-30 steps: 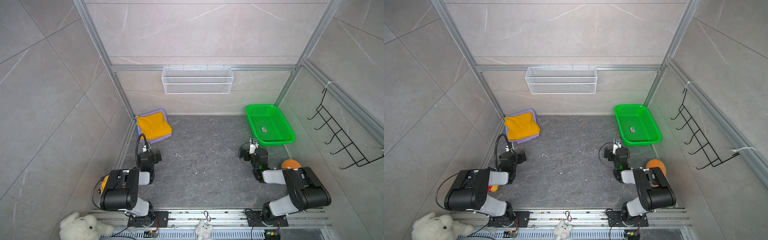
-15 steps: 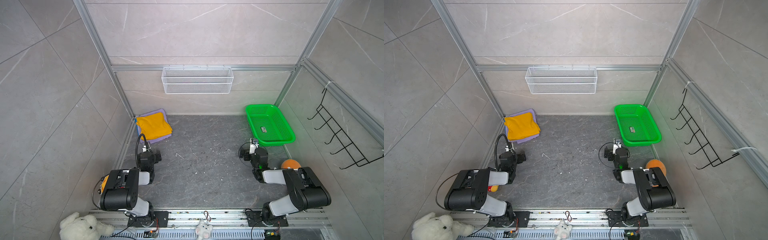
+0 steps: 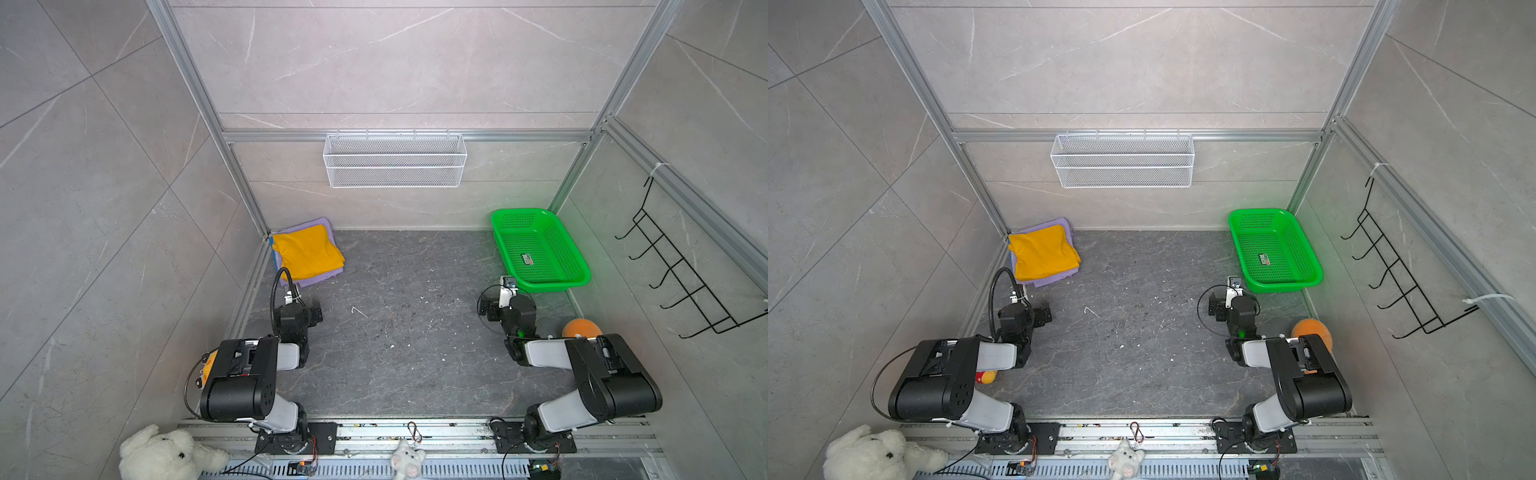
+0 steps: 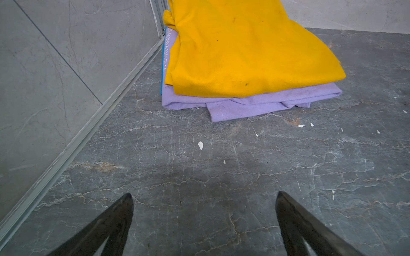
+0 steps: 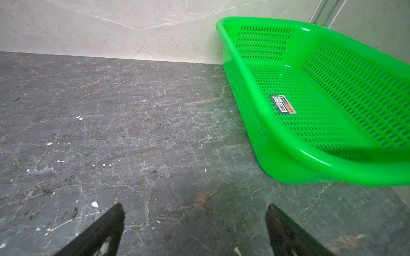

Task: Fold and stack t-shirts
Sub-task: Reset both arms

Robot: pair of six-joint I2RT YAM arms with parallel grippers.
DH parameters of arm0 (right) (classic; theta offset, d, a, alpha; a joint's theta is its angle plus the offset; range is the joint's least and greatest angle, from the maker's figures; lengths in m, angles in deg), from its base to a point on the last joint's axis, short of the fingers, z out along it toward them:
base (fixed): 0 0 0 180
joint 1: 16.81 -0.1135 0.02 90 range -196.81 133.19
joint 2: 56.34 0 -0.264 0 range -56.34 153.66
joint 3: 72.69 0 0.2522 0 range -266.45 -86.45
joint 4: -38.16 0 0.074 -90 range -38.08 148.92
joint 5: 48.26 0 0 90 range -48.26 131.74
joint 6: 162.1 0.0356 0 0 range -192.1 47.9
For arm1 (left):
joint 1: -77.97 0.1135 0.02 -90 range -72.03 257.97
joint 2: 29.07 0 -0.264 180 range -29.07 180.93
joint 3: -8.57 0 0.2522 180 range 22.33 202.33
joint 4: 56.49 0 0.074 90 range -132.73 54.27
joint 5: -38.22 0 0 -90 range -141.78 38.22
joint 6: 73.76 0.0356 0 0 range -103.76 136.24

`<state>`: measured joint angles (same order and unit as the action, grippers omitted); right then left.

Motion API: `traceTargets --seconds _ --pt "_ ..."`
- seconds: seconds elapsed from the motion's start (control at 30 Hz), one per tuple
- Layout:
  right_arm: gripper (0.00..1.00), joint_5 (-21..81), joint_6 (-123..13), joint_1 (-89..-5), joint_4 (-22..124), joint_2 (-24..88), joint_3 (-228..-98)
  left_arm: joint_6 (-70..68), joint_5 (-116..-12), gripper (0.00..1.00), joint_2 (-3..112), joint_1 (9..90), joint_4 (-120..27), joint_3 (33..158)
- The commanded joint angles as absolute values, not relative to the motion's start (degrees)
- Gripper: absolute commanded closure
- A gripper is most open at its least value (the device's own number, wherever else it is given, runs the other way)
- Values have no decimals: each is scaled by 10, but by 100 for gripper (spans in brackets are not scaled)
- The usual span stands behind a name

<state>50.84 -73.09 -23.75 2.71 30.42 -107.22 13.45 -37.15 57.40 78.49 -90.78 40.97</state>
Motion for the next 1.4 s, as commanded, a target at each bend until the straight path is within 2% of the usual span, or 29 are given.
traceTargets --seconds 0.0,0.3,0.37,0.4,0.47,0.57,0.63,1.37 --pt "1 504 -720 -238 15 305 -1069 141 -375 0 571 788 -933 421" --pt "1 504 -721 -238 15 305 -1069 123 -363 0 565 800 -934 416" --pt "1 496 -723 -238 14 304 -1068 159 -450 0 573 799 -924 428" --pt "1 435 -747 -238 14 304 -1068 166 -472 0 568 799 -920 425" --pt "1 392 -766 -238 -11 298 -1051 167 -475 0 569 799 -926 424" --pt "1 395 -755 -233 -7 304 -1057 158 -465 0 570 803 -913 430" --pt "1 443 -732 -231 22 306 -1072 154 -457 0 570 803 -915 429" --pt "1 439 -731 -226 27 308 -1077 154 -455 0 570 803 -914 430"
